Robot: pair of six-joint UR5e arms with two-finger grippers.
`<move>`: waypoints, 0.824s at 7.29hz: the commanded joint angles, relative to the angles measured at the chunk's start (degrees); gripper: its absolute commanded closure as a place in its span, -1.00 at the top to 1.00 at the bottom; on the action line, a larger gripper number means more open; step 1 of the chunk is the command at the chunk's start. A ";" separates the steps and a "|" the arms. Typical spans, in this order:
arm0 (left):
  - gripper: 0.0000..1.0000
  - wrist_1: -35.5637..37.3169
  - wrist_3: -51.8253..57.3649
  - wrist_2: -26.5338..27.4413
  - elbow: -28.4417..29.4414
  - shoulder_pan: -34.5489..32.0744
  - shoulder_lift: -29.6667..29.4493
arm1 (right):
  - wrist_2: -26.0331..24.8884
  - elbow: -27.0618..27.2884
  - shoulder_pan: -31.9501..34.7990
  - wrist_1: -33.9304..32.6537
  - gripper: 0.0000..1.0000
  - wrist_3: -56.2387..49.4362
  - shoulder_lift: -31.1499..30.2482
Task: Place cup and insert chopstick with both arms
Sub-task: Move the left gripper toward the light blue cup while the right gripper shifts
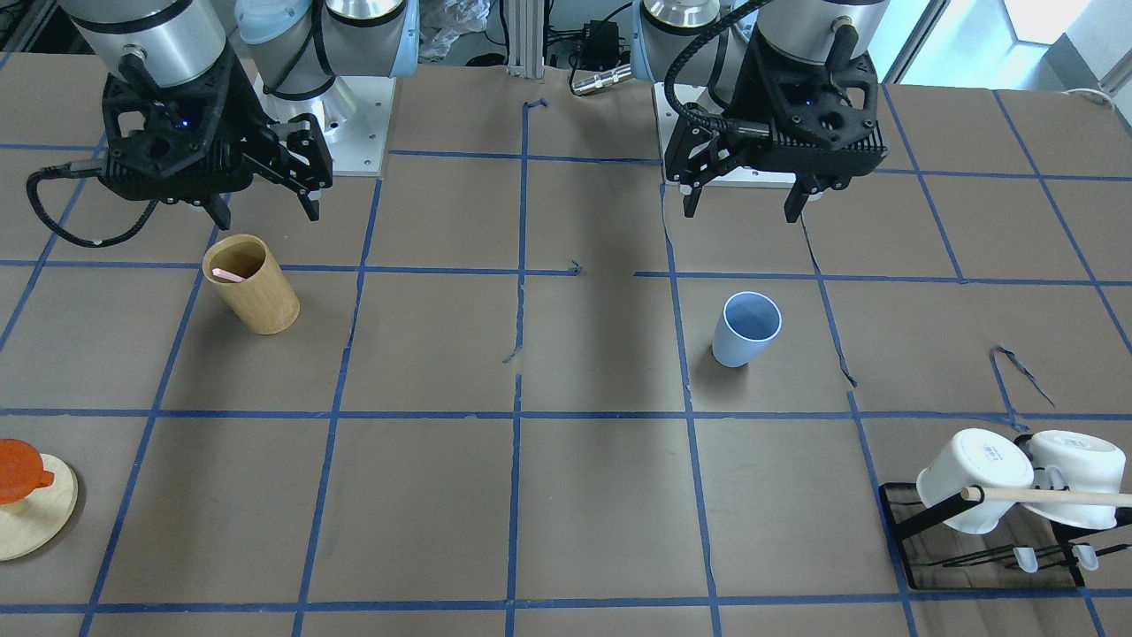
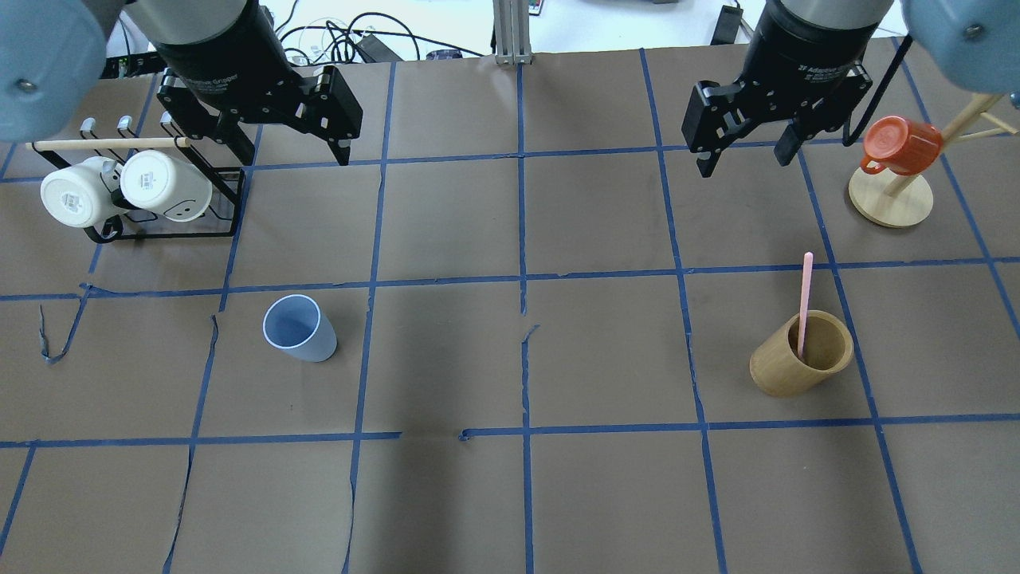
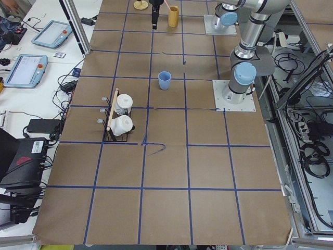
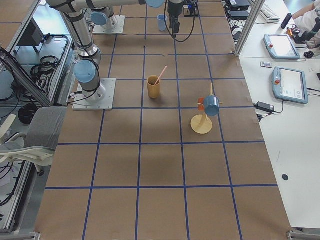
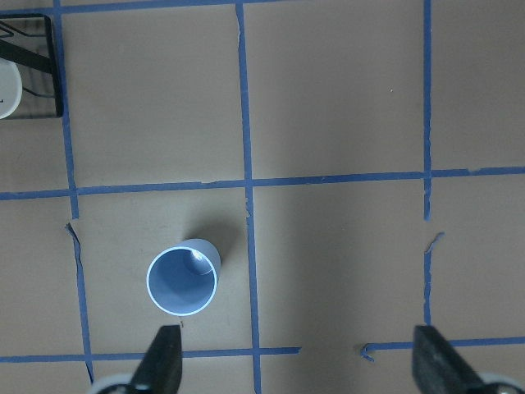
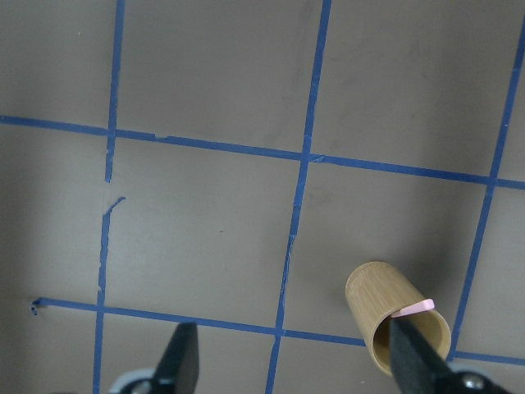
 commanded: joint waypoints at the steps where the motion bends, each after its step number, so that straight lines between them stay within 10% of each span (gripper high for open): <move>1: 1.00 -0.01 0.04 -0.01 0.06 -0.01 0.00 | -0.01 1.42 -0.24 -8.98 1.00 1.28 -0.15; 6: 1.00 0.00 -0.05 0.07 0.15 -0.01 0.18 | -1.06 2.13 -0.34 -5.73 1.00 0.77 -3.84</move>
